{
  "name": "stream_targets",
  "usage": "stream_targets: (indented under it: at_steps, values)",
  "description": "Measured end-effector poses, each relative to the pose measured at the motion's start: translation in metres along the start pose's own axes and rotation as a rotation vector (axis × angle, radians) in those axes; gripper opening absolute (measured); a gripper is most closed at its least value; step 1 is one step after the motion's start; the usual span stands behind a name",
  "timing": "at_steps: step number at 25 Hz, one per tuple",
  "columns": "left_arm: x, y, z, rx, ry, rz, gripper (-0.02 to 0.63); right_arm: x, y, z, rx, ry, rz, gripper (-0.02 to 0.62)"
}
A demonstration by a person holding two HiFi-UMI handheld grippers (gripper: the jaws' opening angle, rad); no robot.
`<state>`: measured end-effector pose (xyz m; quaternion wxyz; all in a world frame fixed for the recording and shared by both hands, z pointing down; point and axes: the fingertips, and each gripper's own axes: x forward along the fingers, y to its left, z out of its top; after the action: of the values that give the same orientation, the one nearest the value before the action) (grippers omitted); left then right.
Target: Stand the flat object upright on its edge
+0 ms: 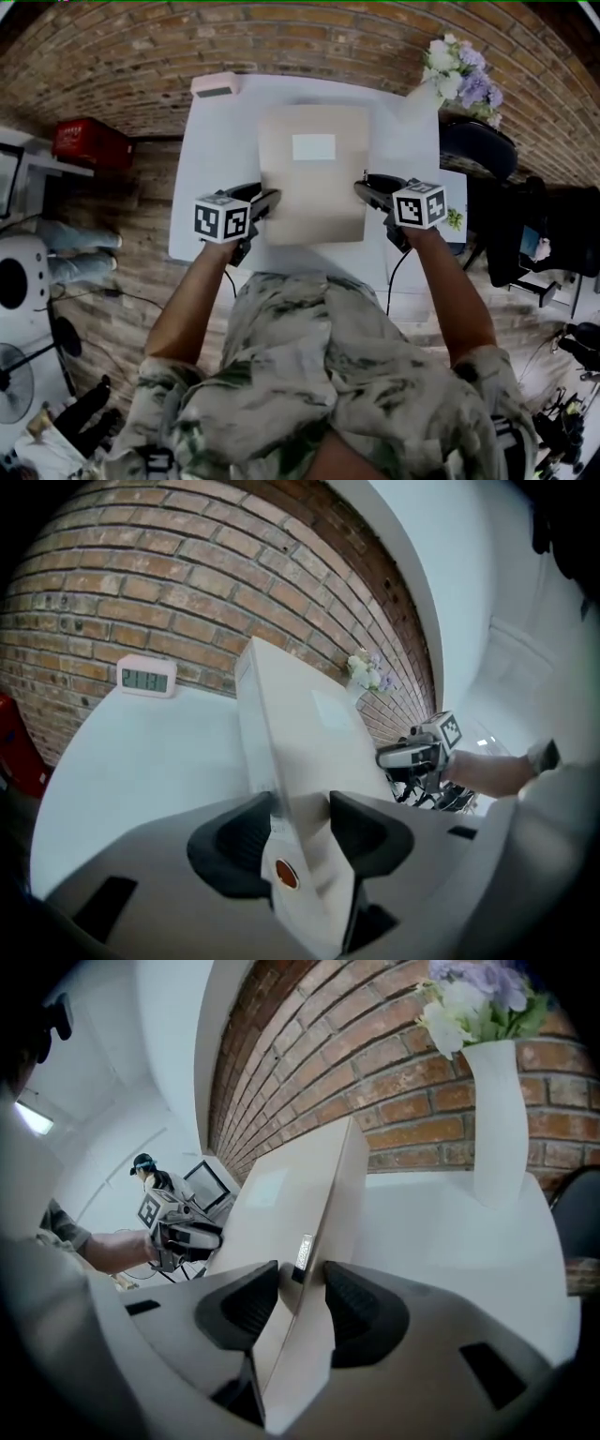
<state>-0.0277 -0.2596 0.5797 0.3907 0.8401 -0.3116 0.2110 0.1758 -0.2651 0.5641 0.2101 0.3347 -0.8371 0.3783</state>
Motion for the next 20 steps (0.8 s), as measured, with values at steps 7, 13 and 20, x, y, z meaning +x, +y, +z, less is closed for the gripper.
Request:
stream_targets:
  at_steps: [7, 13, 20]
  values:
    - [-0.027, 0.014, 0.039, 0.112, -0.058, 0.060, 0.209, 0.009, 0.020, 0.042, -0.134, -0.056, -0.022, 0.172]
    - [-0.037, 0.034, 0.072, 0.195, -0.086, 0.084, 0.206, 0.021, 0.028, 0.080, -0.233, -0.120, -0.061, 0.167]
    - [-0.035, 0.059, 0.115, 0.279, -0.099, 0.118, 0.202, 0.037, 0.022, 0.123, -0.326, -0.164, -0.112, 0.163]
